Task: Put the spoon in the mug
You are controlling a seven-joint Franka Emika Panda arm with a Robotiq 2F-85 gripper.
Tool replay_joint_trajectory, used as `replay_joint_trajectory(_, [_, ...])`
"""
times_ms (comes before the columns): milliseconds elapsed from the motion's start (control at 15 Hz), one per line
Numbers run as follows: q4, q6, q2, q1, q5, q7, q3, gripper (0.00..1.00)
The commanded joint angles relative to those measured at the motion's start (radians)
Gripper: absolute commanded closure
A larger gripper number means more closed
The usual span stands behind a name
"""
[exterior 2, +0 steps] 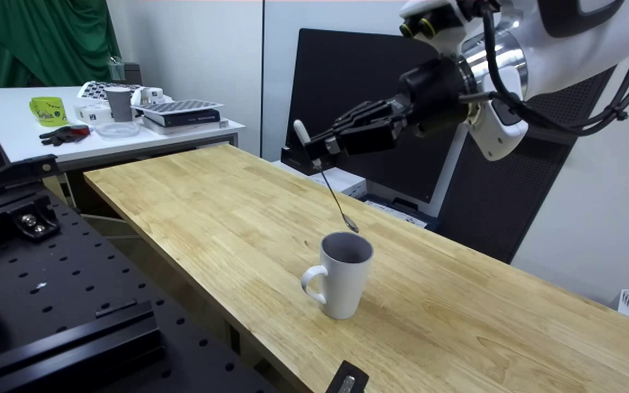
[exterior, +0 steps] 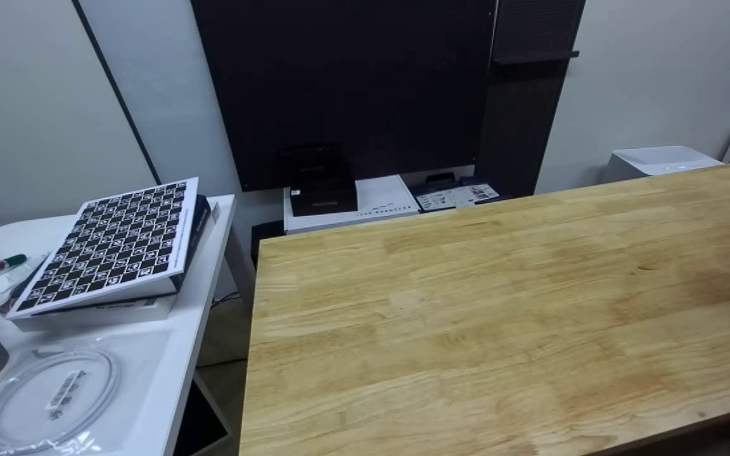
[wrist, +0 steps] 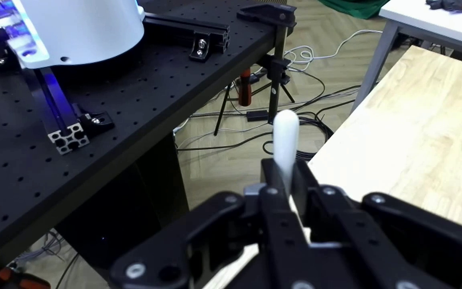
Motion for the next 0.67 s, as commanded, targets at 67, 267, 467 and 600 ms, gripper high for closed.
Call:
replay_joint_trajectory(67, [0.113,-0.038,0.070,-0.038,0.030,-0.013,0.014,0.97])
replay_joint_trajectory(267, [0.174,-0.055,0.116,-0.049,0.052,-0.022,0.024,0.97])
replay_joint_trajectory(467, [0.219,-0.065,0.159,-0.053,0.079,-0.019,0.033,0.97])
replay_joint_trajectory(600, [0.241,-0.074,0.181,-0.055,0.092,-0.016,0.038,0.97])
